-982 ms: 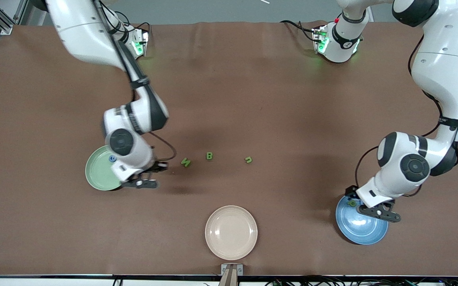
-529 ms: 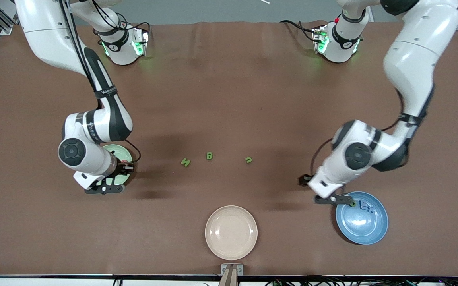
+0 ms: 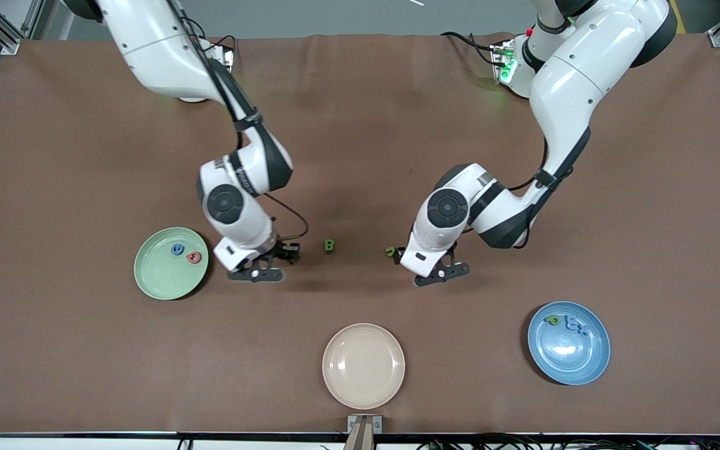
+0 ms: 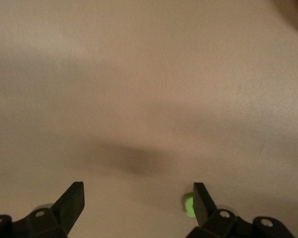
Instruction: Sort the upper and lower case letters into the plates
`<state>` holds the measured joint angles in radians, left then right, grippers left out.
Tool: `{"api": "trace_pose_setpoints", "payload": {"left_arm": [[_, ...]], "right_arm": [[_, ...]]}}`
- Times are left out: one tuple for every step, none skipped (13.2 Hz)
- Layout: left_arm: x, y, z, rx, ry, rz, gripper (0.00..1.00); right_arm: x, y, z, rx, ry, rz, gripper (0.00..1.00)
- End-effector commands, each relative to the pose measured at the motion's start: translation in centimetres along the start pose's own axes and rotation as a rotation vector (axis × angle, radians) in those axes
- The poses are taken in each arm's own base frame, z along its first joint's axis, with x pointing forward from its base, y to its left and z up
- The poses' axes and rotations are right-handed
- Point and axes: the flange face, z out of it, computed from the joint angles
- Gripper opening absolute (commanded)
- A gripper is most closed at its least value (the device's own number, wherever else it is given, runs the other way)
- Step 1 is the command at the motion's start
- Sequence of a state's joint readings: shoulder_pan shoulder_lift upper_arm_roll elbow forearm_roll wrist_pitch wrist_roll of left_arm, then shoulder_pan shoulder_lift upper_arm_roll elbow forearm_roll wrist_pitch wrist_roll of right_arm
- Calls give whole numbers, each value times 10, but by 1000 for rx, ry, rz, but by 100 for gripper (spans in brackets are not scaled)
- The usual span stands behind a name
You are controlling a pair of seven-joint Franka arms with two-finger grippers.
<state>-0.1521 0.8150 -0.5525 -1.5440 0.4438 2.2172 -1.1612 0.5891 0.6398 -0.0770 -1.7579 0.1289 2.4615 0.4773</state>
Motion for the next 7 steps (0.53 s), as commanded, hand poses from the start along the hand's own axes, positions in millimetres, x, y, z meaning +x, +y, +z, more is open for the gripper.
{"api": "trace_pose_setpoints", "payload": {"left_arm": [[-15, 27, 7, -34, -21, -159, 85], [-20, 40, 9, -50, -22, -221, 82], [-27, 53, 16, -58, -29, -265, 80], [-33, 61, 20, -62, -32, -279, 78], [-39, 65, 25, -57, -34, -283, 75], [-36, 61, 28, -48, -25, -285, 74], [-37, 61, 32, -39, -20, -278, 73]], "right_arm": [[-6, -6, 19, 2, 17, 91, 94], [-8, -7, 20, 0, 15, 141, 89], [-10, -6, 22, -7, 5, 180, 84], [-9, -4, 22, -10, 2, 223, 81], [-10, -3, 23, -12, -2, 262, 78], [-15, -2, 27, -20, -10, 299, 74], [-16, -2, 28, -22, -12, 335, 69]]}}
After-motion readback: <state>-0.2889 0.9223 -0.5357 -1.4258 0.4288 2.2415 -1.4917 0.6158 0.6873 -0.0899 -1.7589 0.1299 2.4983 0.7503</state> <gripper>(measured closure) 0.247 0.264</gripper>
